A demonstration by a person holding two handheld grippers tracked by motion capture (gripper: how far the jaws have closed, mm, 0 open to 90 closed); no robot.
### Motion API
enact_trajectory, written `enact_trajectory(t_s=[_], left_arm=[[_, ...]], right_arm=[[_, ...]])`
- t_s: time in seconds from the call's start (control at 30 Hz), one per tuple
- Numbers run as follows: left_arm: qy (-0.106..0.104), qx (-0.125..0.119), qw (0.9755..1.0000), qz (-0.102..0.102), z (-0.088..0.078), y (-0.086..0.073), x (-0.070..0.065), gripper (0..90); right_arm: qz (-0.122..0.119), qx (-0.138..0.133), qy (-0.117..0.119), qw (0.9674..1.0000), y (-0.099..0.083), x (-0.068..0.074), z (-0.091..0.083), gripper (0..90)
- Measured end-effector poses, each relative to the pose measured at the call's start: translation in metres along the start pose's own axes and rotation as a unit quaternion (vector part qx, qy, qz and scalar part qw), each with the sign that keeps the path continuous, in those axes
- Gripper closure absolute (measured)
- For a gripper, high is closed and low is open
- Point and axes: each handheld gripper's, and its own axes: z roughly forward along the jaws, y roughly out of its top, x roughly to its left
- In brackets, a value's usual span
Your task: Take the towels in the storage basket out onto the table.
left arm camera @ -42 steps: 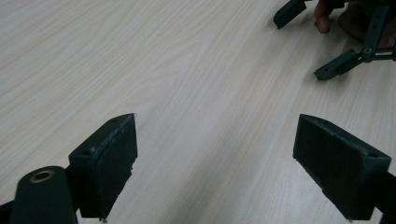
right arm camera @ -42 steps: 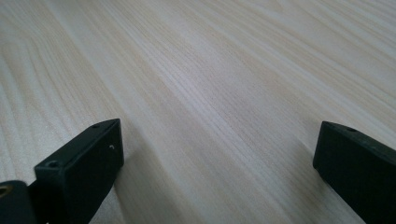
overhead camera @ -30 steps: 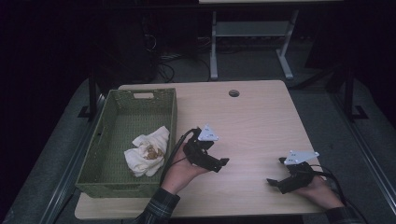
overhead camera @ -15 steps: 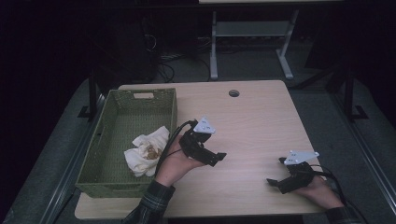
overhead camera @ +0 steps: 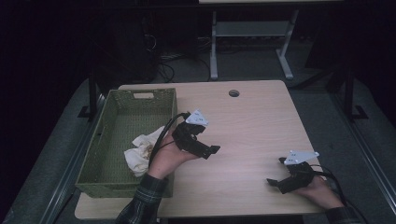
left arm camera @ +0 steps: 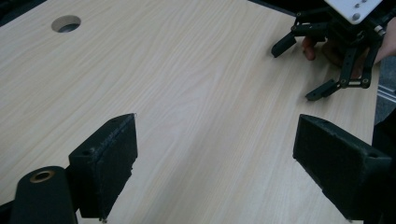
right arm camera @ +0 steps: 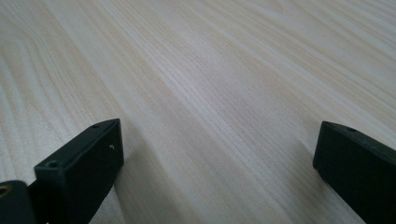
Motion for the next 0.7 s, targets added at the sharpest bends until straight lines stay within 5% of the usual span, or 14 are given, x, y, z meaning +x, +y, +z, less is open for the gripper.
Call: enact_trajectory(t_s=[0.7], left_arm=[[0.035, -0.012, 0.9992, -0.011, -0.038, -0.018, 0.032, 13.2]], right_arm=[[0.000, 0.000, 0.000, 1.0000, 0.000, 0.000, 0.000, 1.5]])
